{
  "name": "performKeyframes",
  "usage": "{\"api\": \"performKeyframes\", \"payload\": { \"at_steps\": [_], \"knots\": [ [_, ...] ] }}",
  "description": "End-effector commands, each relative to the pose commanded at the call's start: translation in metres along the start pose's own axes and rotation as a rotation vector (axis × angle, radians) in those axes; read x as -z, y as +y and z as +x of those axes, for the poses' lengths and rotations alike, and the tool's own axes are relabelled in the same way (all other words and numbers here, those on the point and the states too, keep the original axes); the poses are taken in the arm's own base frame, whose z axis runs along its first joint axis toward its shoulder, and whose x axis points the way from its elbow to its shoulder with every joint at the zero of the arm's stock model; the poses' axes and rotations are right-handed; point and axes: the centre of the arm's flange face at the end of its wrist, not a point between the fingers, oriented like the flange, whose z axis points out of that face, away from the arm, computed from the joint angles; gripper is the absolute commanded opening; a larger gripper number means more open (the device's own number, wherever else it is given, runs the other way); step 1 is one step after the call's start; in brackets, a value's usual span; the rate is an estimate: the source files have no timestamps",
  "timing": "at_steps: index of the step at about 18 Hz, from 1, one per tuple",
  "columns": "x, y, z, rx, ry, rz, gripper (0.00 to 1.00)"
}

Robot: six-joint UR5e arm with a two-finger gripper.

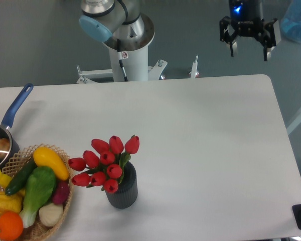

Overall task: Pick up the flowers from the vase
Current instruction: 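Move the open gripper down and toward the red tulips in the black vase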

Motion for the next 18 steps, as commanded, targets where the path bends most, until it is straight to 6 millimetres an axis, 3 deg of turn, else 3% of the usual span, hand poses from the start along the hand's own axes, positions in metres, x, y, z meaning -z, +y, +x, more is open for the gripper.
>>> {"api": "performKeyframes", "payload": {
  "at_steps": [4, 8, 12, 18],
  "knots": [
    [0.000, -0.001, 0.001, 0.000, 0.002, -0.001, 1.00],
    [-0.014, -0.002, 0.015, 0.007, 0.033, 0.027, 1.00],
    [-0.017, -0.008, 0.019, 0.091, 0.043, 0.082, 1.00],
    [-0.033, -0.047, 0.033, 0.106, 0.097, 0.142, 1.00]
  ]
}}
